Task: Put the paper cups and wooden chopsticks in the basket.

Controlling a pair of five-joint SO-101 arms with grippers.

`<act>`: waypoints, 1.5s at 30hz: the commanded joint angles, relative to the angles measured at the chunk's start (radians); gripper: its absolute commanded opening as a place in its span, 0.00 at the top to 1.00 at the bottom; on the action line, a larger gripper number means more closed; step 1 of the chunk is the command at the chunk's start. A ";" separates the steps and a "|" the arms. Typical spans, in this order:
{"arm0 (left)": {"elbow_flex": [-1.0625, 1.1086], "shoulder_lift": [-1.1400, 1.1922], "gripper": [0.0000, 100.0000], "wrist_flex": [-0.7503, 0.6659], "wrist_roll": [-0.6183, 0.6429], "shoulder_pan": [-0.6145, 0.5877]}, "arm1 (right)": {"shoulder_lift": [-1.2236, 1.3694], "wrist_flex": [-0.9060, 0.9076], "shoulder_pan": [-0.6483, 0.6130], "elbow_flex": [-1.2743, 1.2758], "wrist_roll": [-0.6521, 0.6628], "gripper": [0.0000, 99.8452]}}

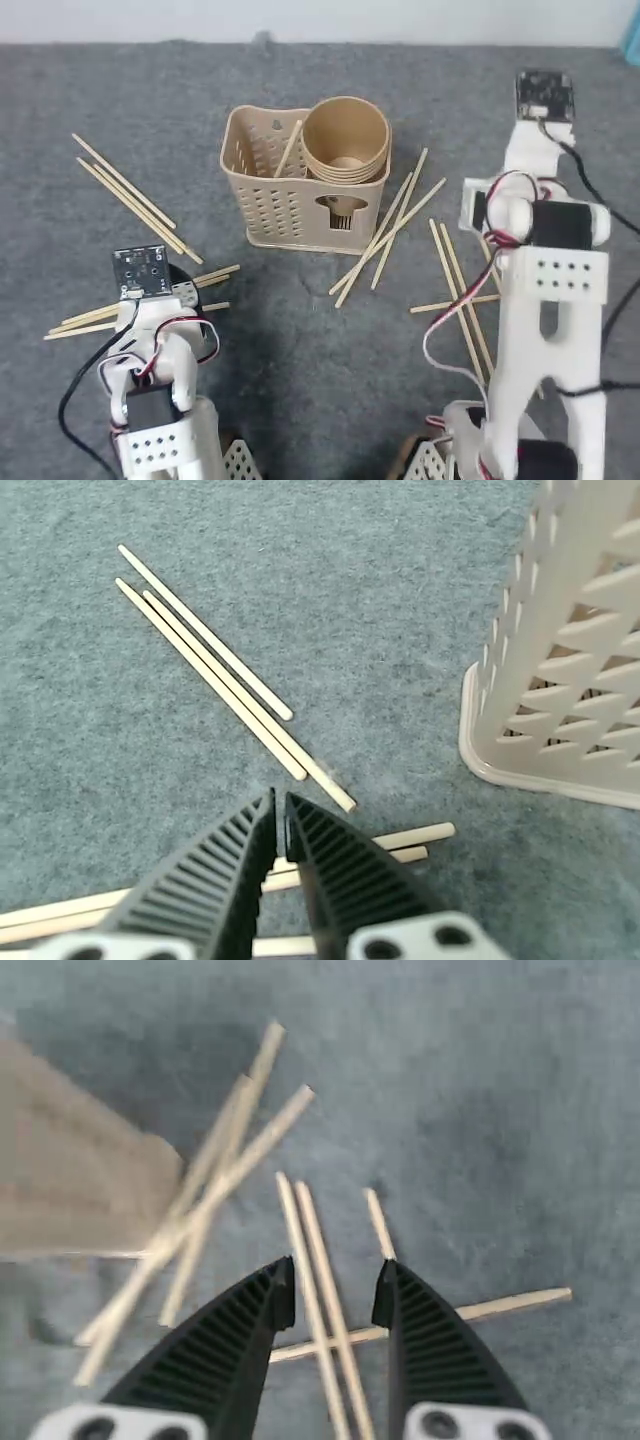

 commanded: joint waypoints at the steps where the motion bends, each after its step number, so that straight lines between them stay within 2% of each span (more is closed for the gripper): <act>1: -0.004 -0.011 0.98 -0.012 0.003 -0.006 | 0.033 -0.166 0.048 0.110 0.083 0.86; 6: -0.004 -0.011 0.98 -0.012 0.003 -0.006 | 0.176 -0.417 0.054 0.241 0.158 0.86; 14: -0.004 -0.011 0.98 -0.012 0.003 -0.006 | 0.489 -0.653 0.073 0.207 0.183 0.86; 19: -0.004 -0.011 0.98 -0.014 0.003 -0.006 | 0.641 -0.656 0.104 0.126 0.230 0.86; 28: -0.004 -0.011 0.98 -0.014 0.003 -0.003 | 0.664 -0.624 0.128 0.069 0.229 0.86; 32: -0.004 -0.011 0.98 -0.014 0.003 -0.003 | 0.673 -0.627 0.130 0.032 0.229 1.00; 34: -0.004 -0.011 0.98 -0.014 0.003 -0.005 | 0.674 -0.625 0.131 0.026 0.229 0.97; 45: -0.004 -0.011 0.98 -0.014 0.003 -0.005 | 0.673 -0.622 0.131 0.026 0.230 0.99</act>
